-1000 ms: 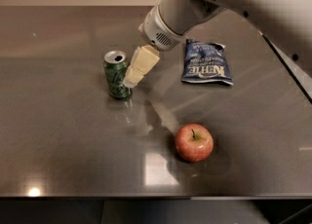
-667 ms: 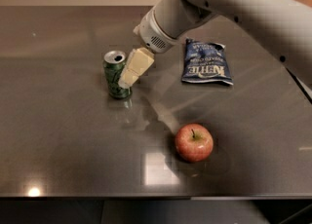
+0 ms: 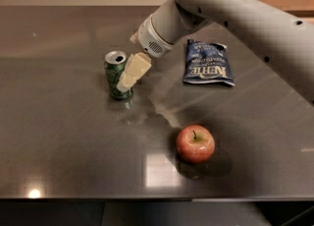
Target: Knock green can over
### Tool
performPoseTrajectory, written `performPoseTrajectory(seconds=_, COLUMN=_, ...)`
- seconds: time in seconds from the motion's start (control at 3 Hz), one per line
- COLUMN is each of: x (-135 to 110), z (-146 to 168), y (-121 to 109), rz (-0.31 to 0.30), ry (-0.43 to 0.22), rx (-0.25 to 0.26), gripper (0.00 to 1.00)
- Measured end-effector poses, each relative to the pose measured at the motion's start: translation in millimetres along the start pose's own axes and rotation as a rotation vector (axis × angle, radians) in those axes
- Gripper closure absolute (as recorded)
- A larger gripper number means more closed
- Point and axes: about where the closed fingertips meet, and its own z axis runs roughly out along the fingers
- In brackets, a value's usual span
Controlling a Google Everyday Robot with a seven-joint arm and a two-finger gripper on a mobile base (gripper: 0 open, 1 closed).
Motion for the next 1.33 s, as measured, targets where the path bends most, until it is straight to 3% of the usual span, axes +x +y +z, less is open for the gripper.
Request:
performPoseTrajectory(seconds=0.33, x=-3.1, z=7.4, y=5.5, rz=-0.009, ry=-0.023, rx=-0.043, gripper=0.2)
performPoseTrajectory(seconds=1.0, x=-15.8, z=8.6, y=26.4, rz=-0.054, ry=-0.079, rx=-0.112, gripper=0.68)
performPoseTrajectory(seconds=1.33, x=-24.6, z=-1.8, y=28.1, rz=-0.077, ry=-0.03, rx=-0.089, gripper=0.9)
